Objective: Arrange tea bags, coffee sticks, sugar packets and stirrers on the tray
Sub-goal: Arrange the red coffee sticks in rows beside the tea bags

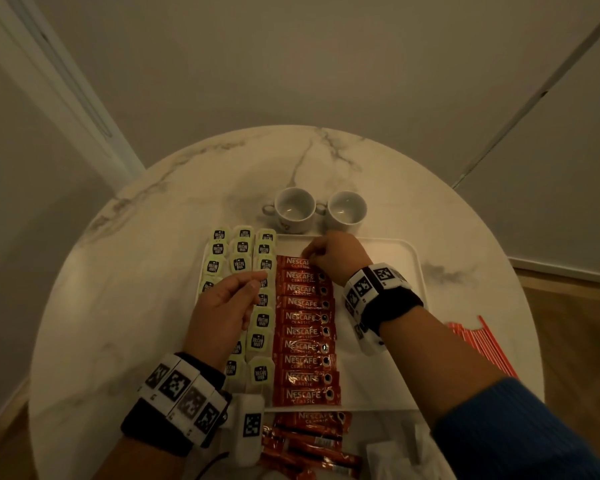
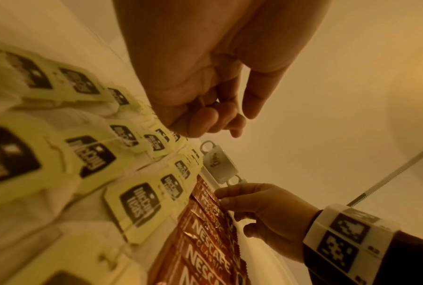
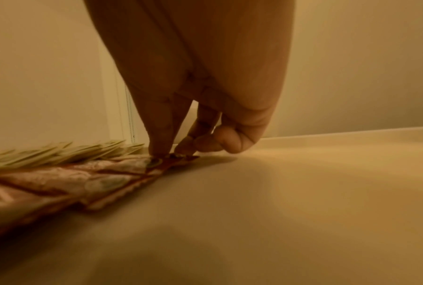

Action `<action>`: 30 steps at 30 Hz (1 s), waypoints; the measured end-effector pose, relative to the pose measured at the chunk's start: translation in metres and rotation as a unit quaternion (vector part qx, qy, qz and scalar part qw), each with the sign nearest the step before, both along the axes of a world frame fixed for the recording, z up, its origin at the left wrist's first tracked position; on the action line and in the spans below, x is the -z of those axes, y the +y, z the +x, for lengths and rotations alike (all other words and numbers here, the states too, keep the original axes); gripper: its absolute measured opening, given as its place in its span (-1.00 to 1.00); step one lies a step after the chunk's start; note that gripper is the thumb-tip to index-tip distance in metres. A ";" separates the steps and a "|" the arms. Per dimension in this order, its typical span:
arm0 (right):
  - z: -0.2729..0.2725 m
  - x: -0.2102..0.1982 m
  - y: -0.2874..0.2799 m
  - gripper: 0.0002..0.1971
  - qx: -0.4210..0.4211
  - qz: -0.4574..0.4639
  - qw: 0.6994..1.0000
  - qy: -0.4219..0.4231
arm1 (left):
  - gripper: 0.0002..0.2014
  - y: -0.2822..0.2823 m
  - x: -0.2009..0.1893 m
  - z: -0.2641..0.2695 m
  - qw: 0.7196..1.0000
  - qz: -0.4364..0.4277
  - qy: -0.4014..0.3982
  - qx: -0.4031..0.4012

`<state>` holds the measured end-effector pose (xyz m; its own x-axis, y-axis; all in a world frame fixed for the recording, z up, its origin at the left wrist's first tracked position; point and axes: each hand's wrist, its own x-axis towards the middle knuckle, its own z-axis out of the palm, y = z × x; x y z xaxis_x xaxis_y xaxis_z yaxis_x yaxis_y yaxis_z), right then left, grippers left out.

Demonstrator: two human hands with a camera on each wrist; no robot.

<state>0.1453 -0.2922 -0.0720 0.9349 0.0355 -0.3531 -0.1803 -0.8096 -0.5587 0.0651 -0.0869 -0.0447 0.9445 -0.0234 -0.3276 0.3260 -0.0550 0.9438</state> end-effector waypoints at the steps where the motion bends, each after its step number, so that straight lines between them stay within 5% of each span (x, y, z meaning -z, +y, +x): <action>1: -0.002 -0.002 0.000 -0.80 0.008 0.001 1.000 -0.010 | -0.78 0.000 -0.002 -0.002 1.000 0.004 -0.001 0.004; 6: -0.024 -0.018 -0.006 -0.81 0.090 0.051 0.990 -0.096 | -0.82 0.002 -0.010 -0.022 0.995 0.058 -0.016 0.074; 9: -0.049 -0.027 -0.004 -0.84 0.107 0.080 0.985 -0.113 | -0.85 0.007 -0.013 -0.042 0.976 0.112 -0.037 0.185; 14: -0.107 -0.032 0.011 -0.89 0.070 0.113 0.987 -0.089 | -0.92 0.011 -0.007 -0.074 0.896 0.238 -0.063 0.370; 18: -0.146 -0.027 0.024 -0.89 0.080 0.139 0.984 -0.077 | -0.68 0.006 0.008 -0.100 0.816 0.298 -0.128 0.478; 23: -0.187 -0.020 0.034 -0.87 0.127 0.169 0.974 -0.084 | -0.51 0.002 0.020 -0.124 0.738 0.379 -0.253 0.497; 30: -0.222 -0.017 0.033 -0.84 0.187 0.183 0.959 -0.105 | -0.53 -0.017 0.031 -0.137 0.675 0.455 -0.285 0.505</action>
